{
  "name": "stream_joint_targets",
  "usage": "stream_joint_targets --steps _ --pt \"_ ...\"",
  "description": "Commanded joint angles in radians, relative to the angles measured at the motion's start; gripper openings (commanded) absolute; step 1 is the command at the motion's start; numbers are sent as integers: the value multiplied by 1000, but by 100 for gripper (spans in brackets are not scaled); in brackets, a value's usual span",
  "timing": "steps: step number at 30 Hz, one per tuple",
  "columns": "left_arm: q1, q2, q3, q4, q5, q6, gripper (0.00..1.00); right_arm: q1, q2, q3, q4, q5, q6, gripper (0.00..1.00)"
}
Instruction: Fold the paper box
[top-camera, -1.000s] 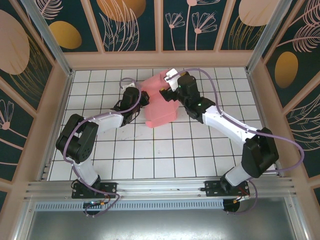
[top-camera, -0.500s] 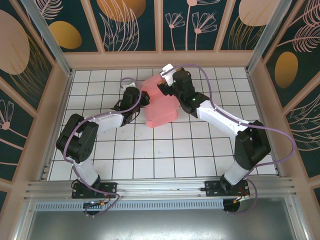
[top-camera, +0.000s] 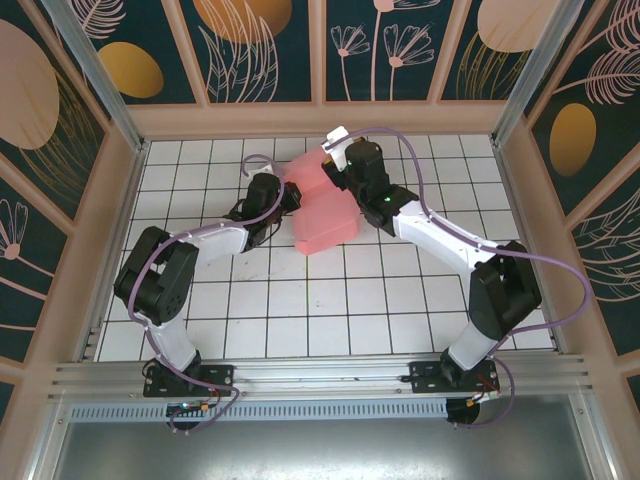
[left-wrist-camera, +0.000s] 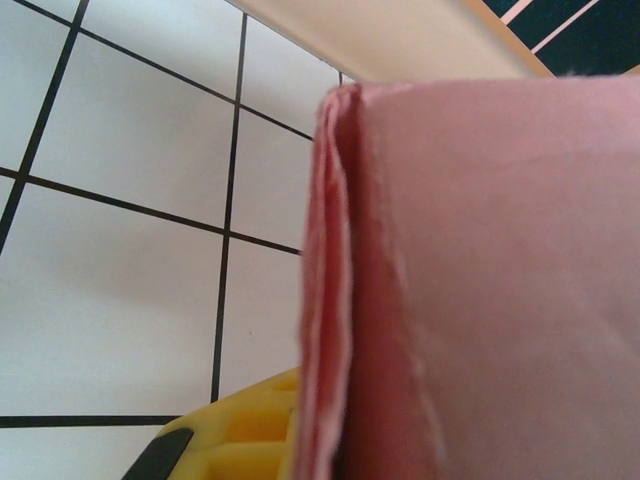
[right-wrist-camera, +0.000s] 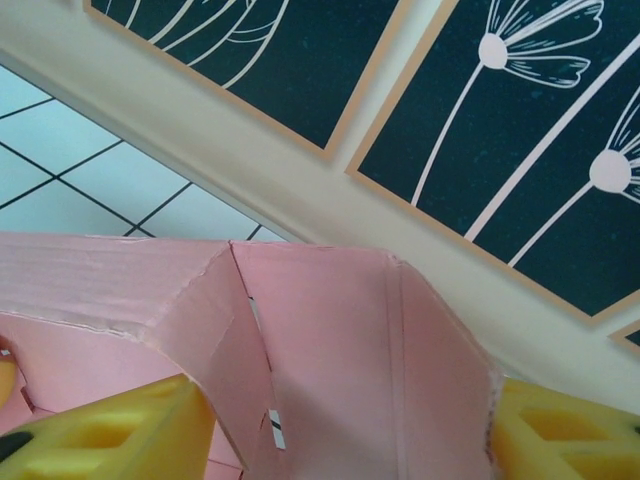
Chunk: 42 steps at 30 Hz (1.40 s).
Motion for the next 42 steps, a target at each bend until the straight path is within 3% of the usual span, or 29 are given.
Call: stream_joint_targets --steps 1,3,5,10,12,15,16,22,24,27,32,42 --pt "2 14 22 1 7 11 0 -6 -34 -11 45 54 -7 58" --pt "1 16 23 4 9 9 0 -6 -35 -13 43 52 -9 55" --pt "2 15 22 5 10 8 0 -6 -37 -20 49 52 -14 42" --pt "1 17 21 4 11 5 0 -10 -47 -36 55 37 -14 41" --pt "1 17 21 5 11 4 0 -12 -52 -39 51 23 -9 49" --pt "2 19 22 6 14 3 0 -16 -77 -56 56 -29 13 75" --pt "1 18 22 7 15 3 0 -26 -93 -61 50 -73 33 78" --pt "1 19 22 7 24 6 0 -106 -222 -127 50 -419 191 85" --pt "2 20 23 6 26 10 0 -174 -265 -160 82 -529 259 85" --pt "1 21 25 6 35 26 0 -252 -301 -183 109 -647 378 83" --pt "1 24 33 20 86 67 0 -355 -260 -137 41 -686 474 76" --pt "1 39 53 25 169 88 0 -395 -145 -88 8 -978 428 56"
